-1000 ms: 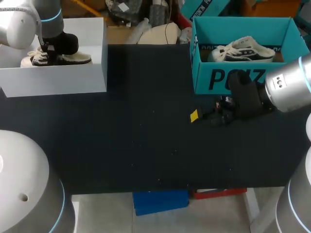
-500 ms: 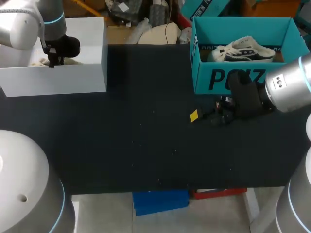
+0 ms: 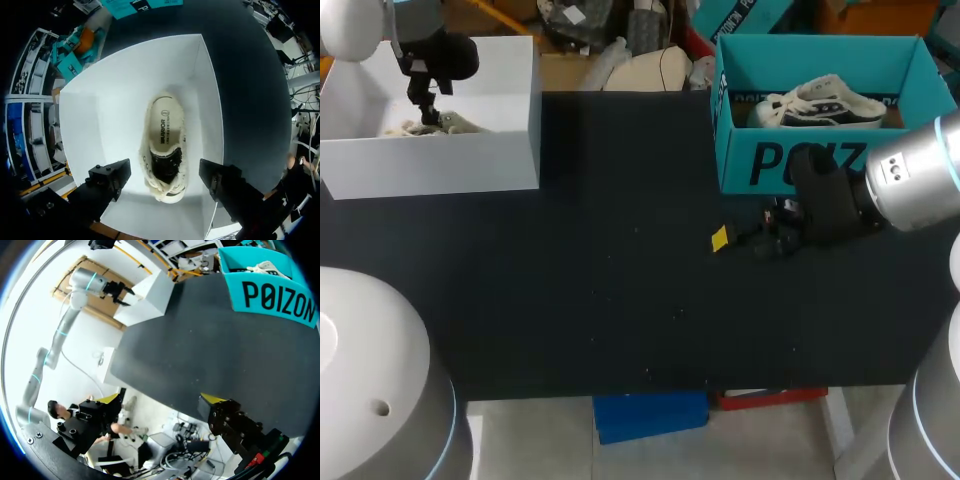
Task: Take the shoe out of the shoebox, open the shoe tongue, remove and reinsert the insole, then place the shoe into the shoebox
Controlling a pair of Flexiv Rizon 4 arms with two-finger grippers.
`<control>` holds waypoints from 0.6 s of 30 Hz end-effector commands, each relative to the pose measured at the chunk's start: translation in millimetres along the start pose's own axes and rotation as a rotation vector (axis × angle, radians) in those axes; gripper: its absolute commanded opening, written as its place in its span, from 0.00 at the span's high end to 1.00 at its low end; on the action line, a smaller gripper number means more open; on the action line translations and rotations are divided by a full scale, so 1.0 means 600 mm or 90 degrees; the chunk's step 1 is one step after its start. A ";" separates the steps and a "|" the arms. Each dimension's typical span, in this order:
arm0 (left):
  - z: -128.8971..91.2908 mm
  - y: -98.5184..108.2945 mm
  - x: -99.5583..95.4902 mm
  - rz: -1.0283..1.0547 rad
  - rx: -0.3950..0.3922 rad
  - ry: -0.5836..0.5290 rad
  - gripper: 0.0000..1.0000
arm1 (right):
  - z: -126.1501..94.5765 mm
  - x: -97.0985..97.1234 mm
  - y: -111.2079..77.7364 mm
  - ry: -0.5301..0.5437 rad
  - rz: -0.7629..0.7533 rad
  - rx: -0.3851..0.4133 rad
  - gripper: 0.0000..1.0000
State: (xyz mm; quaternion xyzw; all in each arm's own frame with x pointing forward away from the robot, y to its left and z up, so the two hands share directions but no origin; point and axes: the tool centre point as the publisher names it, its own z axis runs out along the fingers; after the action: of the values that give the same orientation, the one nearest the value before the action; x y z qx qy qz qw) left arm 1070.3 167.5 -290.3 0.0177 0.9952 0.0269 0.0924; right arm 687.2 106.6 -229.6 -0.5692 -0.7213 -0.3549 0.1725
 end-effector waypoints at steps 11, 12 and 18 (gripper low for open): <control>-0.122 -0.035 0.077 -0.087 0.028 0.052 0.00 | 0.000 0.001 0.001 -0.001 0.000 0.001 0.00; -0.121 -0.040 0.086 -0.117 0.028 0.050 0.00 | 0.000 0.001 0.001 -0.001 0.000 0.001 0.00; -0.102 -0.067 0.133 -0.281 0.070 0.107 0.00 | 0.000 0.001 0.001 -0.001 0.000 0.001 0.00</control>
State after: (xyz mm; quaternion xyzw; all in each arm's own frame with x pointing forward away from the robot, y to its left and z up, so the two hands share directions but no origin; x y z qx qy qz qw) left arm 991.0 128.2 -237.3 -0.1415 0.9894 -0.0234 0.0213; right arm 687.1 106.6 -229.6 -0.5692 -0.7213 -0.3549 0.1725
